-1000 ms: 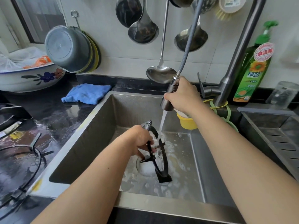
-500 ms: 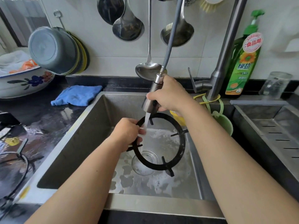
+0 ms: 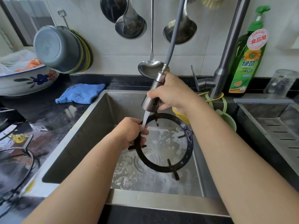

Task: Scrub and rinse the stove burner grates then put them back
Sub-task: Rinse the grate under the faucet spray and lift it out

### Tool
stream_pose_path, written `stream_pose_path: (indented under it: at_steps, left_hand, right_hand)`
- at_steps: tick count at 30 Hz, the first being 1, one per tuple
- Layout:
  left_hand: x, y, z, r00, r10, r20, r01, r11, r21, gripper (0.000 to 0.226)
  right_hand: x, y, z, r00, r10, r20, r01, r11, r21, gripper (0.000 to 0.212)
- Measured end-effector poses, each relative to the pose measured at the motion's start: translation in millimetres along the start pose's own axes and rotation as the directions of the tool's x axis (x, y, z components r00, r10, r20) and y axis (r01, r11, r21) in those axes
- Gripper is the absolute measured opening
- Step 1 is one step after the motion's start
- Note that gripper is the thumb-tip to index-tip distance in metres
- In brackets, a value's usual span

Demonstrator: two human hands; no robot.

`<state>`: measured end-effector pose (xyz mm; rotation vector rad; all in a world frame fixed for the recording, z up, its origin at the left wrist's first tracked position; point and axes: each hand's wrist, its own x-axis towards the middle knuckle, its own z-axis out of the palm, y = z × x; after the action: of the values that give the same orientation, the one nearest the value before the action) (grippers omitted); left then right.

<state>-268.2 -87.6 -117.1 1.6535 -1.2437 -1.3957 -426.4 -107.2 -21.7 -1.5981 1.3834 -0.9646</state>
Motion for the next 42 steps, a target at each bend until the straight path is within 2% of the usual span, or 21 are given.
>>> stream_pose_path:
  at_steps: [4, 9, 17, 21, 26, 33, 42]
  left_hand:
    - [-0.6, -1.9, 1.3, 0.999, -0.033, -0.036, 0.036, 0.996, 0.084, 0.029]
    - [1.7, -2.8, 1.4, 0.996, -0.044, -0.073, 0.052, 0.991, 0.120, 0.030]
    - [1.4, -0.4, 2.3, 0.993, -0.060, -0.098, 0.073, 0.989, 0.131, 0.026]
    - [-0.1, -0.1, 3.0, 0.993, -0.065, -0.096, 0.079, 0.985, 0.151, 0.026]
    - [-0.6, 1.1, 5.2, 0.996, -0.060, -0.071, 0.073, 0.978, 0.198, 0.027]
    - [0.9, 1.2, 6.7, 0.997, -0.049, -0.058, 0.060, 0.975, 0.214, 0.027]
    - [3.3, 1.6, 2.5, 0.992, -0.056, -0.114, 0.080, 0.972, 0.222, 0.024]
  right_hand:
    - [5.2, 7.5, -2.1, 0.994, -0.023, -0.109, 0.016, 0.998, -0.065, 0.048]
    - [10.3, 12.8, -8.5, 0.975, -0.052, -0.216, 0.000, 0.972, -0.236, 0.045]
    - [9.1, 15.3, -29.4, 0.964, -0.019, -0.265, -0.086, 0.921, -0.381, 0.039]
    - [9.0, 14.7, -31.5, 0.970, 0.006, -0.245, -0.091, 0.936, -0.341, 0.040]
    - [10.6, 14.0, -11.2, 0.964, -0.077, -0.256, -0.004, 0.952, -0.305, 0.043]
    - [13.3, 19.4, -11.5, 0.944, -0.127, -0.304, 0.008, 0.932, -0.363, 0.041]
    - [6.0, 9.3, -39.6, 0.983, 0.077, -0.167, -0.128, 0.939, -0.319, 0.035]
